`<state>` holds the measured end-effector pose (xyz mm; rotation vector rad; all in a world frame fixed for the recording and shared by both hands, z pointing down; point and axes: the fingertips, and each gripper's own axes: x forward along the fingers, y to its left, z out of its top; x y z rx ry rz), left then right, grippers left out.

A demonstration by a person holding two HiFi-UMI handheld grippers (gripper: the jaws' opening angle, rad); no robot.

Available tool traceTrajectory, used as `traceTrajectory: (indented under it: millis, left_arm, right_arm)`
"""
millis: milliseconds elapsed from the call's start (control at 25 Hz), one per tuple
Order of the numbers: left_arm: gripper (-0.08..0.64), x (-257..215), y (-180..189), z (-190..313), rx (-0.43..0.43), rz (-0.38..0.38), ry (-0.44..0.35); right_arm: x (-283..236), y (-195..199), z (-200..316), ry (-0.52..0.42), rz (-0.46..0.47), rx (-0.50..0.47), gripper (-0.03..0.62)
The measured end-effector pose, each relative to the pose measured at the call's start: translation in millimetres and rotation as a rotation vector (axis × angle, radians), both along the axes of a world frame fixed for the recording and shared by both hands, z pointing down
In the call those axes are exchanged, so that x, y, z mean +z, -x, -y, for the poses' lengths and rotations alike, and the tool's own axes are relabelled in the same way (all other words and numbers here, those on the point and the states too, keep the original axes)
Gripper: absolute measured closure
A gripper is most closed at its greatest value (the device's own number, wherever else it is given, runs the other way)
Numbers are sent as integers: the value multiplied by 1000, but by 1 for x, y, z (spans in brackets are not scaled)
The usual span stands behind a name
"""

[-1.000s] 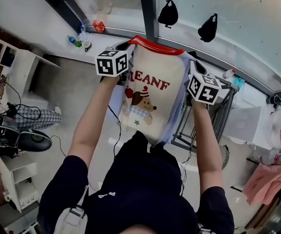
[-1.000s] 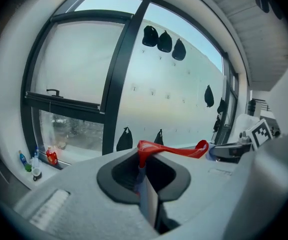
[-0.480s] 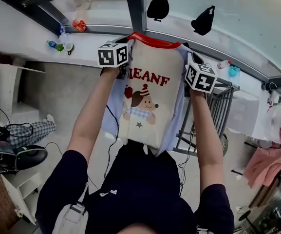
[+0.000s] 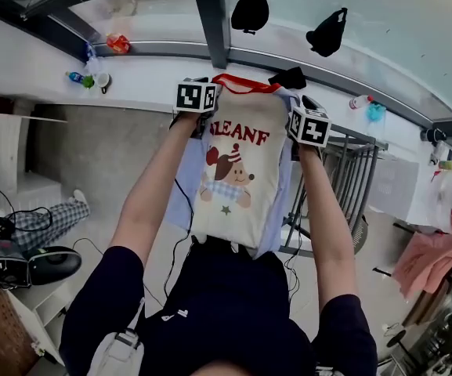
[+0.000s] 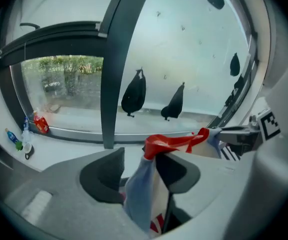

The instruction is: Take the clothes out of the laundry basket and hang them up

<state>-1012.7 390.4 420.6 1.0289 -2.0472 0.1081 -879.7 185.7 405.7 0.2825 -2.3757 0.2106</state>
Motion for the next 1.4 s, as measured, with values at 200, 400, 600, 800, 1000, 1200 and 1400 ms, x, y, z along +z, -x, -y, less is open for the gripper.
traceTrajectory:
  millis: [200,400,600,800,1000,1200,1400]
  left_arm:
    - [309,20,-16,-8,23,-71,5]
    - [290,24,-25,-11,38,-109,-4]
    - [291,23,-16,-11,67,-164,31]
    - [283,21,-20,-20,156,-165,143]
    - [272,42,-56,-40,118,-273,109]
    - [272,25,-73,-46,67,-221,15]
    - [273,-28,-104,-45,57,-58,-82]
  right_arm:
    - [14,-15,11,61,-18,33,361]
    - [-5,-25,1,95,41,6,353]
    - [-8,-48,-25,144,63,-11,354]
    - [8,-74,-40,171,38,-5,354]
    - [8,-88,-46,179,30,-12,354]
    - [-6,-95,-55,171,51,-38,354]
    - [-33,-111,-96,175,92,-130,353]
